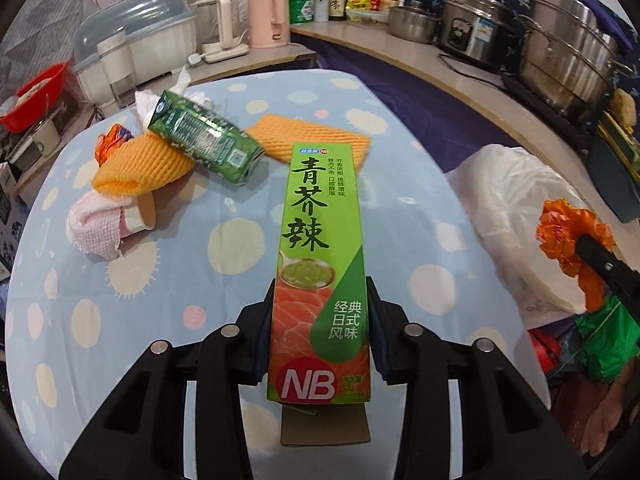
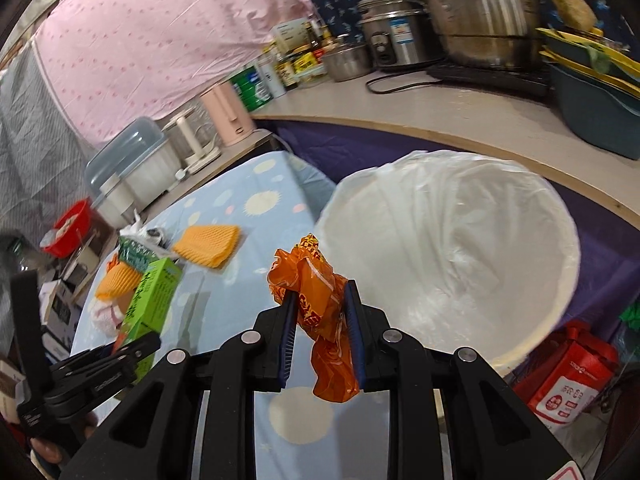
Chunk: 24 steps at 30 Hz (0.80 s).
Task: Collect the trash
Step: 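Carry both items over the white trash bag and open both grippers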
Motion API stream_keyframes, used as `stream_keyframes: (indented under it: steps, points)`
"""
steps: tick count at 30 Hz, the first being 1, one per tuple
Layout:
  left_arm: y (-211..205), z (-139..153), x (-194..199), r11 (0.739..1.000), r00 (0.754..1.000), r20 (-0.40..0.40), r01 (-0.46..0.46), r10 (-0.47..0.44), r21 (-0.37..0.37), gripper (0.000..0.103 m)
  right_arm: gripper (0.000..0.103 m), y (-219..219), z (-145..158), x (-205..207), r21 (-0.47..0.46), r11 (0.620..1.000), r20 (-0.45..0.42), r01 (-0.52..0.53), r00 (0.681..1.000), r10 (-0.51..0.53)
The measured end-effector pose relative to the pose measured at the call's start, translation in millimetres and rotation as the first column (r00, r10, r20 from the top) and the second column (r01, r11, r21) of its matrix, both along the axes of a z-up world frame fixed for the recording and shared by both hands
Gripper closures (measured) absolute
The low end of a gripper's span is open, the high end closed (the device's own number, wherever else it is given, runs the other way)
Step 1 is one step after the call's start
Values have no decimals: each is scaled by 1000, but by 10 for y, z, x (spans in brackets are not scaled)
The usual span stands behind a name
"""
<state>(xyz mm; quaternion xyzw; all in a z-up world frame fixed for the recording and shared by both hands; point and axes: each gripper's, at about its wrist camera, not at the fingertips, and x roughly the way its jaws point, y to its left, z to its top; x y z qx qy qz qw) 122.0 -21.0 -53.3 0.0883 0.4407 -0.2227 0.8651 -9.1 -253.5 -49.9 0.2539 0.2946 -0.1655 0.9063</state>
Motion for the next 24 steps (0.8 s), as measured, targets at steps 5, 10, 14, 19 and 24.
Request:
stream_keyframes:
  steps: [5,10,14,19,24]
  points:
    - [-186,199,-309,998,998,26,57,-57,-24,66,81,-227,-25,-284,17,998,10,64,998,-64]
    - [-476,393,-583,989,989,54,139,-137,-46,66,81,-461,-61,-503,40,992,16,121,992,-122]
    - [-765,517,-773,975,976,71,213,-208,-63,66,81,-641,-113,-637,53,984,9,170,985,-170]
    - [-1174,587,-922,955,955,100,287,-279,-70,66,81,-831,-178,-721,67,974,-3,216,976,-216]
    - [-1527,521,-966,944,943,90,325,-320,-57,66,80,-975,-212,-717,89,965,-8,246,969,-246]
